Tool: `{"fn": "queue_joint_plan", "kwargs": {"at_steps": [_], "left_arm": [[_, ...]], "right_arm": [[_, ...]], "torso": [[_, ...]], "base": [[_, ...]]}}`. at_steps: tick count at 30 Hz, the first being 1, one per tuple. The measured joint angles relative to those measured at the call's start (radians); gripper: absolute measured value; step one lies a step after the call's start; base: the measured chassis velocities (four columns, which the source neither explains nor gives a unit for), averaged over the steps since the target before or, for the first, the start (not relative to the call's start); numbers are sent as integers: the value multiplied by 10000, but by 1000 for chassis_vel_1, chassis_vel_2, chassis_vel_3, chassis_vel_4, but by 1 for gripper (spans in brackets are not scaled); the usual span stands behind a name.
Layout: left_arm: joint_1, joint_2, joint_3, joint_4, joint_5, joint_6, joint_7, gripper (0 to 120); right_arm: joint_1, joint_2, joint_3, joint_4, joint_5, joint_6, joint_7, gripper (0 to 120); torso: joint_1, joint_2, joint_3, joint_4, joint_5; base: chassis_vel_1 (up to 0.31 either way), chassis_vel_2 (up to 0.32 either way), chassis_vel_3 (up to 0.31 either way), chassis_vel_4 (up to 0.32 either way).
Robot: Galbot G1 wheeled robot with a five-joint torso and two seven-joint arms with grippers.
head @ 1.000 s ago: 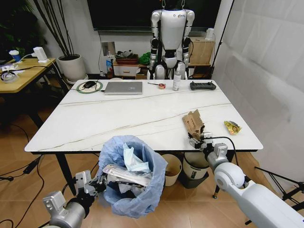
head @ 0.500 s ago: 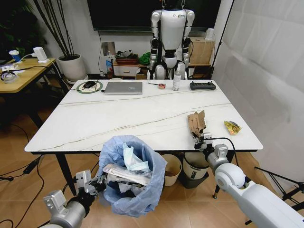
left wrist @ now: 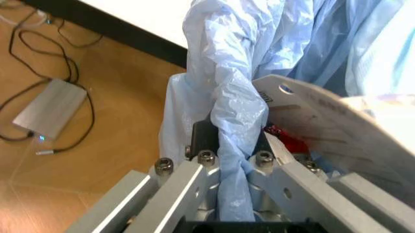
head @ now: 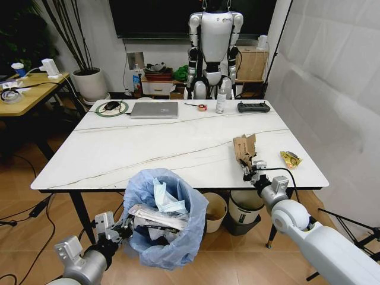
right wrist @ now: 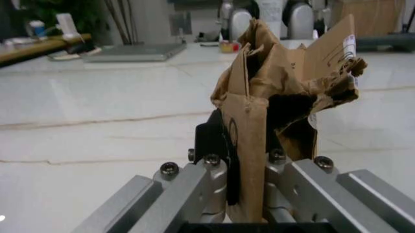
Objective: Pick up the trash bin and place the trash from the table into it.
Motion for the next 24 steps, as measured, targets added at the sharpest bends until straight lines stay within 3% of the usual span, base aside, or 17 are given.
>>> {"fn": "queue_joint_plan", "kwargs": {"at_steps": [5,10,18,24], "left_arm": [[-8,82,-7,-109,-488,173,-221,0],[-11,190,-69,-140,-693,318,-378,0],[3,155,-26,-187,-667,396,-427,0],[-51,117,-151,-258,-312,527,-511,0]], "right_arm": [[171,-268,94,96,493,925,-1061,0],[488,-984,194,964,1597,1826,-2961,0],[549,-2040,220,2889,2091,1920,-4065,0],[444,-3490,167,4720,2178,1294,-4809,0]], "torso": [[0,0,0,-1,1],[0,0,0,0,-2],[0,0,0,0,0],[0,1,-1,-3,-2]], "base": [[0,0,0,0],[0,0,0,0],[0,0,0,0],[0,0,0,0]]}}
